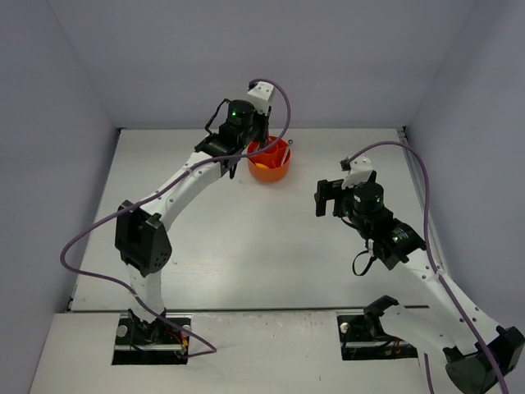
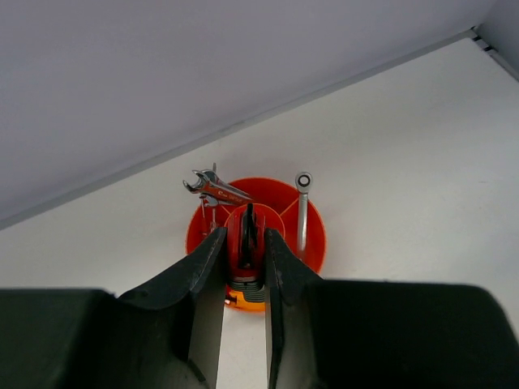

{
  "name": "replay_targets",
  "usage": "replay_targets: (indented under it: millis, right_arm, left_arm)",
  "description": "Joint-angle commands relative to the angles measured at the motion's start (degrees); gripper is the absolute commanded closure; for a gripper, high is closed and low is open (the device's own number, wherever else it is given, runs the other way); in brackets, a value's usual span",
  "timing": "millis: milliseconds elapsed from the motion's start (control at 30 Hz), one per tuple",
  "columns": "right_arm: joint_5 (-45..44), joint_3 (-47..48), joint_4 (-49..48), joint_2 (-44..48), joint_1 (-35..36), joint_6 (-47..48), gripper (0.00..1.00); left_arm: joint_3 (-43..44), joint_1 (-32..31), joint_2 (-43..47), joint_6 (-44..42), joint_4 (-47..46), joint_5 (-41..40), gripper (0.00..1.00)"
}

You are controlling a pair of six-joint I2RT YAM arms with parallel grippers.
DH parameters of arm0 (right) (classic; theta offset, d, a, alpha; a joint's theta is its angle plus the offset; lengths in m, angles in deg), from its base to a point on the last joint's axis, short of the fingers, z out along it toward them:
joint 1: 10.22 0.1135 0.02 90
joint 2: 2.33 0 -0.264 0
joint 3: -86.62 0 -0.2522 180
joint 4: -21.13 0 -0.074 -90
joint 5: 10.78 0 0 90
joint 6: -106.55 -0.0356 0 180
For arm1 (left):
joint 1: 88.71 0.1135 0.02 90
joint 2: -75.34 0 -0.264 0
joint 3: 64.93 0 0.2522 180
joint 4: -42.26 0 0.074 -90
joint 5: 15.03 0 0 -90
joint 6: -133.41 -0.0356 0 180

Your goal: Sort the tools into containers

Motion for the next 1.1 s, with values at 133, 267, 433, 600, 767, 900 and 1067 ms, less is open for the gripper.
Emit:
replay_targets:
  millis: [133,267,433,600,767,900,1067]
  right_arm:
    - [-0.96,-1.36,-0.37,2.50,-0.93,-2.89,0.02]
    - [-1.05,-0.81,0.19,1.71,-1.51,-2.40,0.02]
    - [-0.64,-0.47,0.41,1.07,-3.32,-2.14,0.01]
    - [0.84,-0.42,0.50,0.81,-5.81,-1.69,0.01]
    - [1.19,-0.47,0.59,0.48,-7.34,-1.61,0.01]
    - [1.56,-0.54,0.59,0.32,-7.59,-1.56,0.01]
    - [1.59,-1.00,0.68,0.64,-7.77,-1.47,0.01]
  left_arm:
    - [10.69,0.31,-4.56,-4.93,-11.52,-4.75,1.00]
    - [14.15,0.38,-8.61,-4.96,-11.51,-5.03,1.00]
    - [16.05,0.79,-11.77,-3.59,-11.55,-4.77,1.00]
    - [15.98,1.28,-12.77,-1.19,-11.55,-4.70,1.00]
    - [15.71,1.24,-12.59,0.27,-10.58,-4.12,1.00]
    - [14.57,1.28,-11.73,1.38,-9.81,-3.81,1.00]
    - [11.64,1.28,-9.62,1.77,-9.96,-4.47,1.00]
